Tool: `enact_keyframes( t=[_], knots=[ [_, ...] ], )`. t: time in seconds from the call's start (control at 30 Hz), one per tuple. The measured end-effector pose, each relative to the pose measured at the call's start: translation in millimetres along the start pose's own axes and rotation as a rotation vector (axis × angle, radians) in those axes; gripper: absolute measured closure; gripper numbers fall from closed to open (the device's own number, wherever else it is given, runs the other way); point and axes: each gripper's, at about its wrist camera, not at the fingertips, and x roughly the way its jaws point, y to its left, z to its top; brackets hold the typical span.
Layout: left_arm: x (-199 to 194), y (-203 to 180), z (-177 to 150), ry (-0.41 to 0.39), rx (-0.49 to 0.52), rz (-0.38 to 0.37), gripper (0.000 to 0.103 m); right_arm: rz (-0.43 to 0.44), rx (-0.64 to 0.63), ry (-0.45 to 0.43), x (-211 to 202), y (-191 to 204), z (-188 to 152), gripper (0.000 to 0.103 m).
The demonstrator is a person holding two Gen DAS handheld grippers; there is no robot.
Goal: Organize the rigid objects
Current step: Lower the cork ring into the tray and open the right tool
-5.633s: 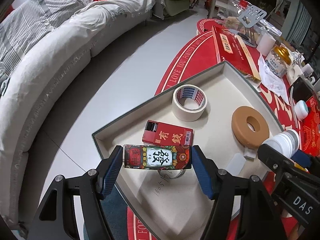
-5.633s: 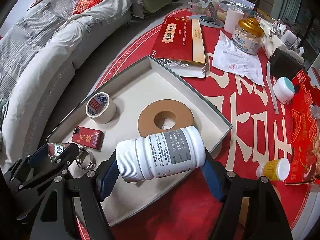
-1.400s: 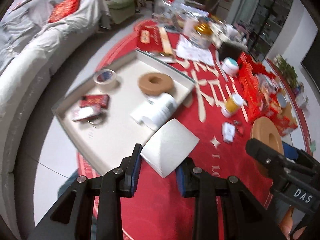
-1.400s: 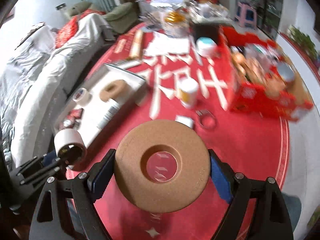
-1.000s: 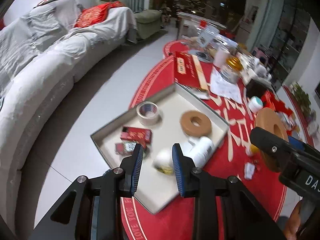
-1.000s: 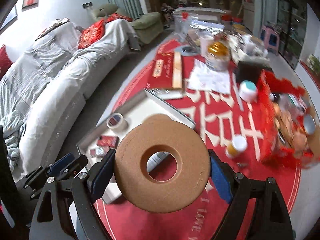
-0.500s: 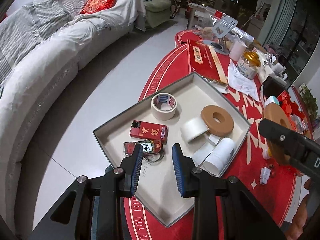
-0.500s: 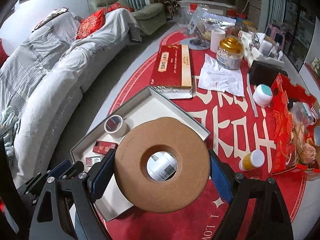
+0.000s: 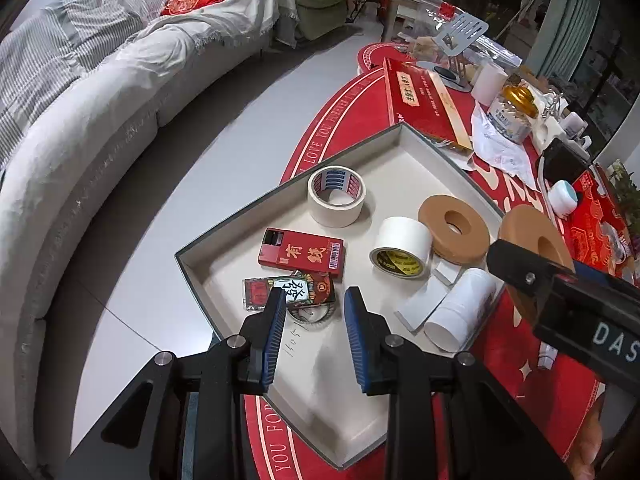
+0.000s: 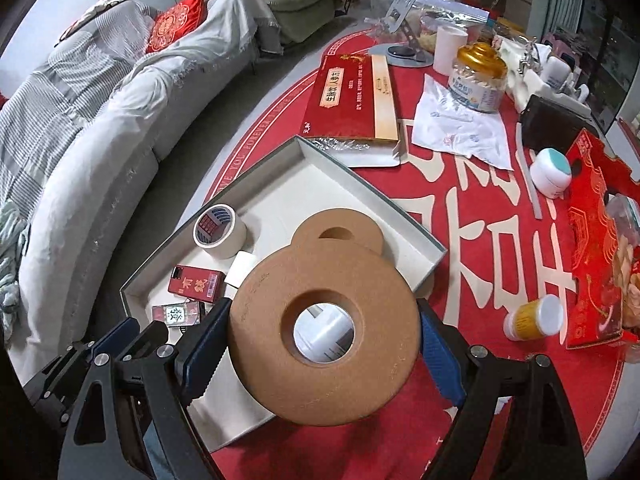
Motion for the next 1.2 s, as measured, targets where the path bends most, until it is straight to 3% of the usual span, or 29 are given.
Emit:
enact_keyframes(
  t=[1.1, 1.17, 1.2],
  knots=[
    [25, 13, 8, 0.041, -0.035, 0.007, 0.069, -0.043, -0.035, 0.070, 47, 10, 25, 0.015],
    [26, 14, 8, 0.047, -0.041, 0.010, 0.063, -0.031, -0.036, 0.077, 47, 11, 24, 0.015],
    [27, 14, 8, 0.050, -0.044, 0.011, 0.052, -0.027, -0.036, 0.083, 48, 10, 24, 0.015]
  ],
)
